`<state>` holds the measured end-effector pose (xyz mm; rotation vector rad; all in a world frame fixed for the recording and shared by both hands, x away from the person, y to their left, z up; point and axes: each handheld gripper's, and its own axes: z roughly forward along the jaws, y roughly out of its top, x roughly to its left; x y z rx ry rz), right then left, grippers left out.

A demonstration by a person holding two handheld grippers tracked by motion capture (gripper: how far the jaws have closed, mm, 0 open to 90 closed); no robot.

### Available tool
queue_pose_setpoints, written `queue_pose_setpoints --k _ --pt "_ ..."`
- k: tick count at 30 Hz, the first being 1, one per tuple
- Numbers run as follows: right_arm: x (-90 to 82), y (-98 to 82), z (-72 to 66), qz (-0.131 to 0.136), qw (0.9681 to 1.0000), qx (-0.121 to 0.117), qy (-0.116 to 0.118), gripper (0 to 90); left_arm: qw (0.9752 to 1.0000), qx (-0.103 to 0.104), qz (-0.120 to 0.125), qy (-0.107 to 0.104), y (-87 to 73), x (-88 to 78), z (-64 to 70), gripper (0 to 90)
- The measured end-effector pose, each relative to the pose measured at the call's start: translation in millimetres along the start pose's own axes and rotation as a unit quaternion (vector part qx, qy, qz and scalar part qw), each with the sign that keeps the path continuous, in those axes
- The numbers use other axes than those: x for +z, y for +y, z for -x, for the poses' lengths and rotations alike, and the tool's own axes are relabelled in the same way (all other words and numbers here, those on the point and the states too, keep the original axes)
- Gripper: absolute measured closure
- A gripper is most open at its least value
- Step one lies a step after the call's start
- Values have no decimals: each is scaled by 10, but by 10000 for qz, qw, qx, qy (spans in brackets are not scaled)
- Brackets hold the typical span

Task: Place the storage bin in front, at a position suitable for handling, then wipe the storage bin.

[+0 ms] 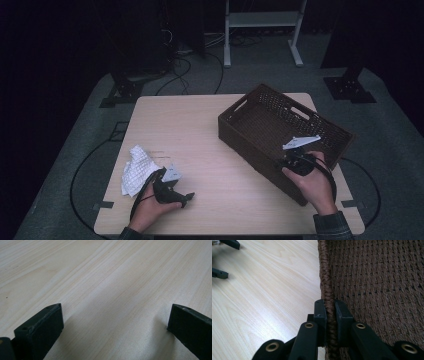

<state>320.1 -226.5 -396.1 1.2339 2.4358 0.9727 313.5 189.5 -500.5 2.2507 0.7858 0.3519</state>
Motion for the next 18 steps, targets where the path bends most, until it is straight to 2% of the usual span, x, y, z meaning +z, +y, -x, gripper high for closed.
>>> queue_pose_setpoints --k 6,7,8,11,18 --pt "-1 0 -7 -11 10000 -37 -34 808 10000 -52 28 42 -5 -11 -3 12" --pt "-2 0 -7 -10 10000 -38 -34 808 9998 -137 99 86 -13 -19 -1 31" --pt "-2 0 -7 -10 10000 -38 -34 808 9998 -132 104 104 -15 -30 -12 63" --pt "-3 -2 -11 -16 10000 -21 -34 808 9997 -186 42 174 -2 -75 -33 138" --pt "-2 0 -14 -8 10000 -60 -55 807 9992 -281 178 230 53 -181 -60 229"
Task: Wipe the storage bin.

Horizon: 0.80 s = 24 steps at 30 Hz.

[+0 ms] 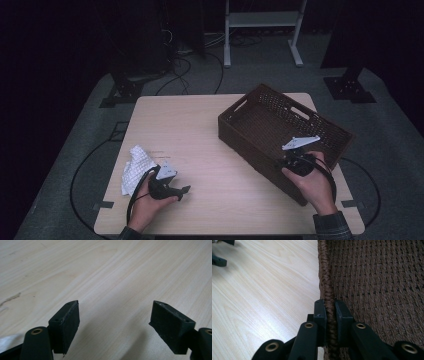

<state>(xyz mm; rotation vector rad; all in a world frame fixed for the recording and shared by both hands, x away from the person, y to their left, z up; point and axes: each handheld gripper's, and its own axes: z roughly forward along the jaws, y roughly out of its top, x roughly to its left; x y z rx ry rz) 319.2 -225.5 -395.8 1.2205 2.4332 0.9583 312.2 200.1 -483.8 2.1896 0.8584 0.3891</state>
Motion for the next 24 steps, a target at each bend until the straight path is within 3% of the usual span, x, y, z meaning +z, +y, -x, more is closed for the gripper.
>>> queue_pose_setpoints --k 12,24 --pt "0 6 0 -6 10000 -22 -15 806 9995 -164 101 255 130 -212 -84 279" --pt "-1 5 6 -9 10000 -21 -3 806 9971 -429 196 600 170 -488 -331 243"
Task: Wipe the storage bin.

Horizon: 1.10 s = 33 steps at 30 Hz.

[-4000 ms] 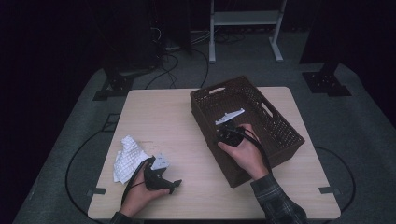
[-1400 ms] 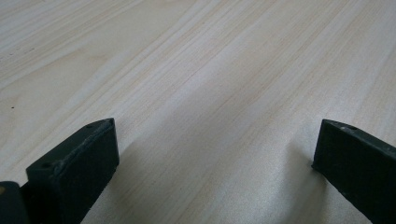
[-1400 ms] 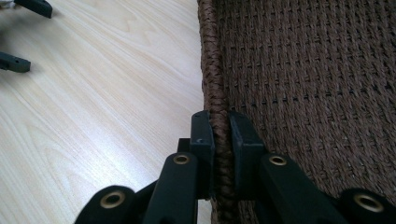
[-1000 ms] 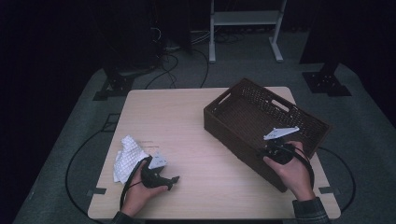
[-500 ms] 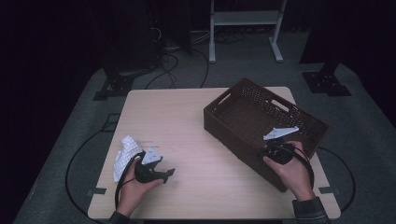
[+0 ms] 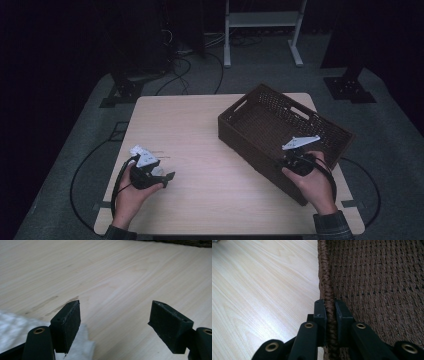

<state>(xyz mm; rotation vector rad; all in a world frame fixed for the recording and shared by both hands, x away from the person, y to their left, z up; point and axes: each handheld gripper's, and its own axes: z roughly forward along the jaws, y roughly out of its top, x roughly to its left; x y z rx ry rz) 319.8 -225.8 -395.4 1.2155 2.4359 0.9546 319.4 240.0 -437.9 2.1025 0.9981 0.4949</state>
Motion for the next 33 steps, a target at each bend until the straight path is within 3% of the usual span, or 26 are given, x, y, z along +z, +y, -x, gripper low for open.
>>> queue_pose_setpoints --k 12,21,28,33 --pt "-1 0 1 2 10000 1 2 806 9988 -204 65 443 -25 -206 -269 211" --pt "0 4 -2 6 10000 -2 -12 806 9950 -437 51 892 -111 -289 -482 164" --pt "0 5 -3 4 10000 -4 -18 806 9921 -618 -50 1095 -178 -255 -617 140" --pt "0 6 -3 1 10000 -14 -22 806 9912 -756 -160 1075 -218 -151 -698 129"
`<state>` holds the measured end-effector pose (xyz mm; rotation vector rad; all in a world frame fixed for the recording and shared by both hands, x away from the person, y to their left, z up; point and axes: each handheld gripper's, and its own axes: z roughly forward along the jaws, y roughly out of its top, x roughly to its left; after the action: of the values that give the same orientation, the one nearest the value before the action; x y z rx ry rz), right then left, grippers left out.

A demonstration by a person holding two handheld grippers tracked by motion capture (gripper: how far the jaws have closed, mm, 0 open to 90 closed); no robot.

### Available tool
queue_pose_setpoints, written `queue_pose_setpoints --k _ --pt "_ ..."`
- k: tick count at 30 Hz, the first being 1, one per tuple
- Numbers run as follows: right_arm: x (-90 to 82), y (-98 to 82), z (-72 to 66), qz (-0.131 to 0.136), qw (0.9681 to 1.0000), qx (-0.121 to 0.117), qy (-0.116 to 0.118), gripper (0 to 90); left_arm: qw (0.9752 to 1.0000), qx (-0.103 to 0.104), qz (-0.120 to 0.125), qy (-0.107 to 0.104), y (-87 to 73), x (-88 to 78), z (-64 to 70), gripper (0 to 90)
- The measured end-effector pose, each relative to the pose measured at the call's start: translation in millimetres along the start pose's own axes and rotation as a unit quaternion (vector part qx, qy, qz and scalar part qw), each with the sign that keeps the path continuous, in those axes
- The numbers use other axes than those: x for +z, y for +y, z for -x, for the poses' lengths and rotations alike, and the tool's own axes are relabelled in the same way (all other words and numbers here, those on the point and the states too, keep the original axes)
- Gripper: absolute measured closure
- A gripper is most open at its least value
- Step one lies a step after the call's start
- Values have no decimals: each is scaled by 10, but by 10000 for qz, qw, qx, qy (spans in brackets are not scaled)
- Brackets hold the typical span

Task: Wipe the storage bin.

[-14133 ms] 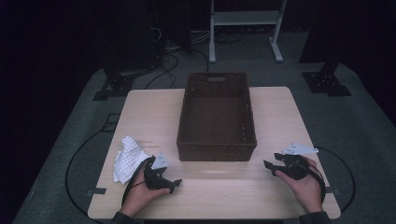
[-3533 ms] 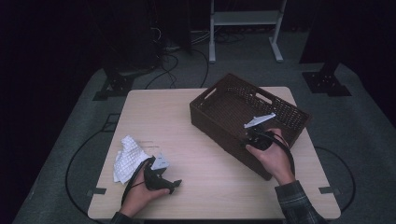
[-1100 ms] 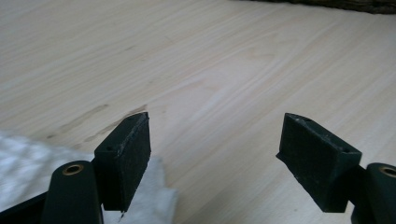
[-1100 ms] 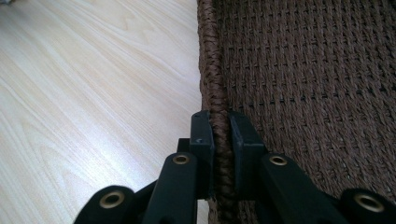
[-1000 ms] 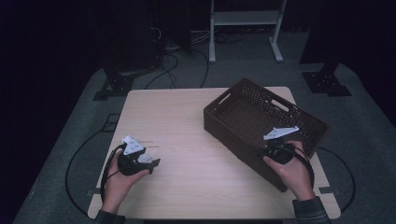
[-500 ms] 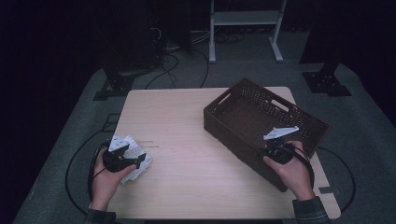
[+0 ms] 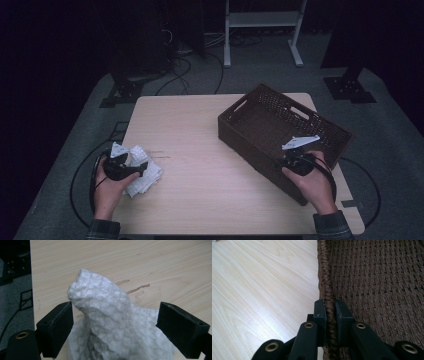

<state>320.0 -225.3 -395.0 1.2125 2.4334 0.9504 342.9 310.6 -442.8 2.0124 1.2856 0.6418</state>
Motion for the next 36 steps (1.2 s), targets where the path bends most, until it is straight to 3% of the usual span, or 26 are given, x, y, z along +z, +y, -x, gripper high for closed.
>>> queue_pose_setpoints --k 9,16,28,36 --pt "-4 2 6 -25 10000 -83 2 806 9993 16 -384 -6 -27 264 3 176" --pt "-10 52 10 -169 9994 -290 6 801 9985 132 -532 -64 -62 347 5 337" --pt "-31 191 112 -24 9963 -633 586 734 9980 169 -580 -204 -72 362 4 511" --pt "88 200 180 49 9942 -727 791 785 9981 121 -489 -367 -64 328 17 669"
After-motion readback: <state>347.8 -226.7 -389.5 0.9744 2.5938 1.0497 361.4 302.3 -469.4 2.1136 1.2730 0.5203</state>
